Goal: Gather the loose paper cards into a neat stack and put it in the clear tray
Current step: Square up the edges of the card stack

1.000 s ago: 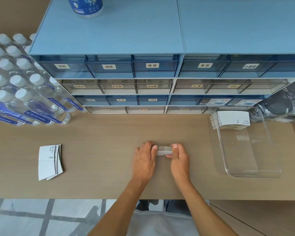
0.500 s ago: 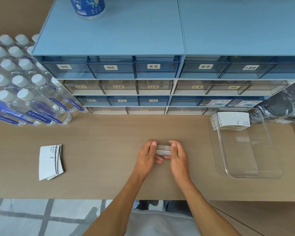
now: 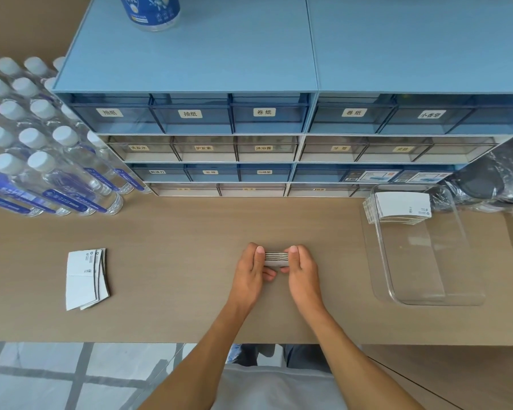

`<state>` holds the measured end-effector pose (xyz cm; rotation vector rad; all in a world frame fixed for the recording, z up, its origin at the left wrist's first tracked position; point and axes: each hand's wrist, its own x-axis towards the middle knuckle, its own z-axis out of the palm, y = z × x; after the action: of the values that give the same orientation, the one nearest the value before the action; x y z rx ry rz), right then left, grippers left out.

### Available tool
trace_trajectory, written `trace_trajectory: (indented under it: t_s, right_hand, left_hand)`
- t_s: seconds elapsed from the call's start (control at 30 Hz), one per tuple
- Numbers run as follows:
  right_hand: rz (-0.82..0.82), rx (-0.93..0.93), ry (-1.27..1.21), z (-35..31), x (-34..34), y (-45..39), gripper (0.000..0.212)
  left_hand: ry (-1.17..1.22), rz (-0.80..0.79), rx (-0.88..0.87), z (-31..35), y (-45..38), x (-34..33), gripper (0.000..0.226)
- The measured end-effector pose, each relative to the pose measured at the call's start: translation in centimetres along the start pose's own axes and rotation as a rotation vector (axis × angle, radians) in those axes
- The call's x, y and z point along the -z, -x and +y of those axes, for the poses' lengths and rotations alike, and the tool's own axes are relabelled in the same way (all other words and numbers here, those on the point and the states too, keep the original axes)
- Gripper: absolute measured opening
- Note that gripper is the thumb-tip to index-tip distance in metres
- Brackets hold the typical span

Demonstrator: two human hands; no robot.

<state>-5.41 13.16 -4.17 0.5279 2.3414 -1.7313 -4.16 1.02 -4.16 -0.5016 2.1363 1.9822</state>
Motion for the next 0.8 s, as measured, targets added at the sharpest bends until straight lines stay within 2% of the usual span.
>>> trace_trajectory:
  t_s: [0.2,0.63,0.73,0.8]
  right_hand:
    - [0.019,0.039,-0.01,-0.3,-0.3,-0.2,0.031]
    - [-0.024,-0.003,0.007,0.1,-0.7,0.1,0.031]
    - [-0.028,-0.007,-0.008,-0.1,-0.8,0.5,0.03]
    - [-0.033,-0.018,-0.012,0.0,-0.9,0.8,0.03]
  left_hand:
    - [-0.017,0.043,-0.047,0.5,-0.2,0.2,0.032]
    - [-0.035,0.004,0.048,0.7,-0.1,0.8,0.03]
    - [-0.039,-0.055,0.046,1.1,0.2,1.5,0.022]
    - [-0.124,-0.103,0.003,1.1,0.5,2.4,0.011]
